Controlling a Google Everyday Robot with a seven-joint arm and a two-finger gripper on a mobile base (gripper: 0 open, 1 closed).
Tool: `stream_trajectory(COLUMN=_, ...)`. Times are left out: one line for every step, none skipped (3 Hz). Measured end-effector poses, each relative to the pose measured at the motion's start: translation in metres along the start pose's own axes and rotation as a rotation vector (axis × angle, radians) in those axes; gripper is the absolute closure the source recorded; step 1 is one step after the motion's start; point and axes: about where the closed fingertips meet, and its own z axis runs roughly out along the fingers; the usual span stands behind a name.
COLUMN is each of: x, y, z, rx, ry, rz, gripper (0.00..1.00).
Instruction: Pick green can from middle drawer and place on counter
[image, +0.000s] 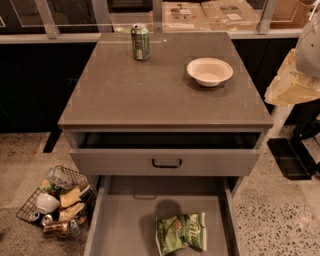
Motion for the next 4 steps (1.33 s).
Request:
stream_trajectory(x=0.0, y=0.0, z=0.0, rx=0.0, ry=0.0, rz=0.0, gripper=0.76)
stream_trajectory(x=-0.0011, y=-0.0004, z=-0.0021, rx=0.008, ry=-0.002, rz=-0.001, gripper=0.6)
stream_trajectory(x=-0.0022, y=-0.0007, z=-0.004, rx=0.016, ry=-0.004, rz=-0.002, gripper=0.37)
stream_trajectory(x=-0.0032, y=-0.0009, z=-0.006, rx=0.023, ry=-0.006, rz=-0.003, gripper=0.13)
